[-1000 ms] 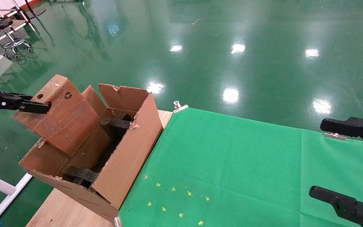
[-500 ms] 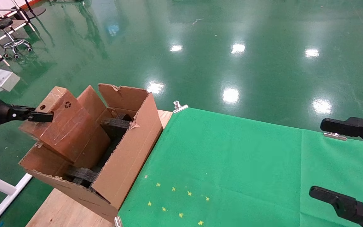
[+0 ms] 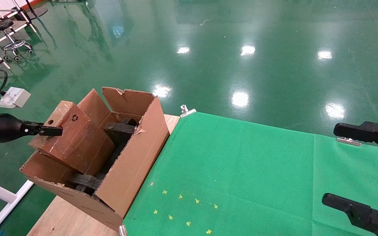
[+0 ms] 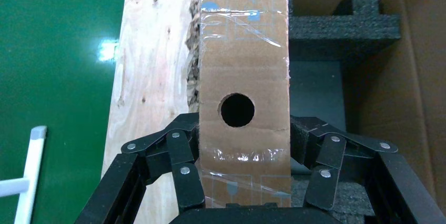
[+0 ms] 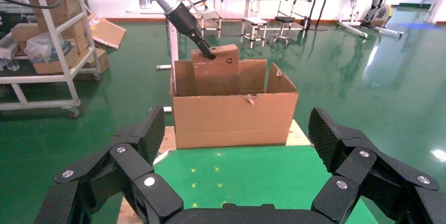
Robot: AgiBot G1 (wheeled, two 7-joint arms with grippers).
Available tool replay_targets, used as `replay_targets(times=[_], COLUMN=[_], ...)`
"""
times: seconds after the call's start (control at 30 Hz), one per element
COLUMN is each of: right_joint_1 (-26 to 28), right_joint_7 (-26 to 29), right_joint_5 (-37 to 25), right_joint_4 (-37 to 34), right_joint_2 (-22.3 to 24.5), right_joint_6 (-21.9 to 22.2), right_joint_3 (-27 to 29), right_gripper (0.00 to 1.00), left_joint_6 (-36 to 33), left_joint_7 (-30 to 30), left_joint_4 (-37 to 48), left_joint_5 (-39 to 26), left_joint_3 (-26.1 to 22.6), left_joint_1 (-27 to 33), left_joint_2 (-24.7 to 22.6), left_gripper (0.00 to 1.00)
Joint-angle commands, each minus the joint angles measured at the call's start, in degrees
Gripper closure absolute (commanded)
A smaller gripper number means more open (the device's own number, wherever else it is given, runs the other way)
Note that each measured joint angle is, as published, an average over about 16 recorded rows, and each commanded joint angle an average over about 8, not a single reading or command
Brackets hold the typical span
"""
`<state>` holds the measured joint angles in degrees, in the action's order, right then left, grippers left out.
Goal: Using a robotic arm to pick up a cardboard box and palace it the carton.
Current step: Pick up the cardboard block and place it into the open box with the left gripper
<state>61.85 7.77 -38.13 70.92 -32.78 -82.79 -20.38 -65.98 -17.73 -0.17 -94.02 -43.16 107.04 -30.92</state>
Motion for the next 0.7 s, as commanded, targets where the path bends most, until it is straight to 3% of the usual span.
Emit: replay_targets(times=[0.03, 0.7], right_joint_1=[0.0, 0.0], right_joint_7=[0.0, 0.0], right_joint_5=[0.0, 0.0], right_joint_4=[0.0, 0.0], right_joint_2=[0.0, 0.0], right_joint_6=[0.0, 0.0], right_joint_3=[0.0, 0.0], right_gripper=[0.00, 0.00], left_joint_6=[0.9, 6.9], left_joint_7=[0.2, -1.2], left_joint_4=[0.6, 2.1], left_joint_5=[0.5, 1.3], left_joint_3=[0.3, 1.0], left_joint_1=[-0.9, -7.6], left_joint_2=[-0.3, -5.4], left_gripper=[1.00, 1.00])
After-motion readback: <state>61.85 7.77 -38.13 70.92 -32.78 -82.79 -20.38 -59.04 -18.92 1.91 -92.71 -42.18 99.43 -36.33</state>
